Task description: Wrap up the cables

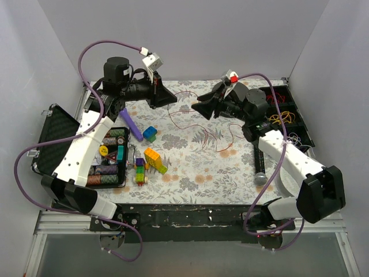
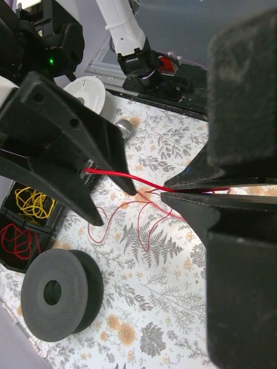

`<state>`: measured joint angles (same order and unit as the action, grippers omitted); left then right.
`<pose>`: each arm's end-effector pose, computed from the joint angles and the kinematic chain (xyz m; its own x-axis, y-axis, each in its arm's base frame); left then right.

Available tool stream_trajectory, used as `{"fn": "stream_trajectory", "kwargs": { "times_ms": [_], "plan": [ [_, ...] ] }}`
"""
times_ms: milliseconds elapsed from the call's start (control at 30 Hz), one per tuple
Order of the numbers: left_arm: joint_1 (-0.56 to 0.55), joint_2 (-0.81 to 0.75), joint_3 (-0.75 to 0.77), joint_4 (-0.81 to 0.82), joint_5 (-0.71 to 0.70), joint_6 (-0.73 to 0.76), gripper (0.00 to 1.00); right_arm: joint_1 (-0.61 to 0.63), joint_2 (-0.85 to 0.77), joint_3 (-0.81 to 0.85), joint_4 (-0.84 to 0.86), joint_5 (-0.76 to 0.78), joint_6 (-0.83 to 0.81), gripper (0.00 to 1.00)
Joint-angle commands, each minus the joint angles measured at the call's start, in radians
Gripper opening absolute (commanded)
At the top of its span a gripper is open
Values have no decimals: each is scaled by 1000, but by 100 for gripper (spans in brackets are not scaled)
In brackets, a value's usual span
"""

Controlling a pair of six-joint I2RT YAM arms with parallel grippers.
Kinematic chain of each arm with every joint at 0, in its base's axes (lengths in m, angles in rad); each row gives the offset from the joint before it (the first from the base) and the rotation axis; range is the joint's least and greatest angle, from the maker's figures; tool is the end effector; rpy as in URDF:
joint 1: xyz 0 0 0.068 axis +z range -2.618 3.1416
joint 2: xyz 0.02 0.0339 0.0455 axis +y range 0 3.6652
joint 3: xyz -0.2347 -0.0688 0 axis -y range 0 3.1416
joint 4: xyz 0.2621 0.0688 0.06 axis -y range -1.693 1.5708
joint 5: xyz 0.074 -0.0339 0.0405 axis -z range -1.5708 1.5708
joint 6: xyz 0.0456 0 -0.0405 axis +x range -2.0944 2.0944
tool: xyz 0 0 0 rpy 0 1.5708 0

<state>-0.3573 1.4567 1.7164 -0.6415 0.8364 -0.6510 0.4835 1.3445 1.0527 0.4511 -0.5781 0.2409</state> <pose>0.2956 -0.1465 0.4330 -0.8107 -0.1308 -0.5706 0.4882 0.3867 -0.7823 0.2951 0.1831 0.3421 -0.0705 0.1887 -0.9795 -0.8755 0.4589 0.1514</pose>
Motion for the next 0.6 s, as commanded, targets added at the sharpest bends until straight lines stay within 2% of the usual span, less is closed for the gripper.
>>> {"fn": "stream_trajectory", "kwargs": {
  "times_ms": [0,33,100,167,267,300,400,433,500,533,567],
  "plan": [
    [-3,-36,-28,2,32,5,0,-25,28,7,234,-58,112,51],
    [-3,-38,-29,2,30,5,0,-25,44,12,238,-71,116,43],
    [-3,-42,-31,2,33,4,0,-26,57,18,233,-81,120,15],
    [-2,-48,-34,0,32,4,0,-48,58,23,198,-88,101,1],
    [0,-65,-61,-32,-32,55,0,-130,12,13,88,-95,43,1],
    [0,-68,-95,-41,-64,114,0,-158,-4,38,4,-101,-35,1],
    [-15,-59,-214,-17,-198,249,0,-119,-24,180,-497,-16,-438,1],
    [-28,-41,-234,-18,-209,295,13,-99,-12,217,-620,-40,-539,1],
    [-42,-26,-245,-26,-160,336,54,-80,14,280,-811,-153,-678,1],
    [-45,-36,-242,-30,-104,350,70,-79,21,289,-874,-173,-730,1],
    [-45,-44,-229,-33,-44,367,79,-79,22,296,-925,-184,-768,1]
  ]
}}
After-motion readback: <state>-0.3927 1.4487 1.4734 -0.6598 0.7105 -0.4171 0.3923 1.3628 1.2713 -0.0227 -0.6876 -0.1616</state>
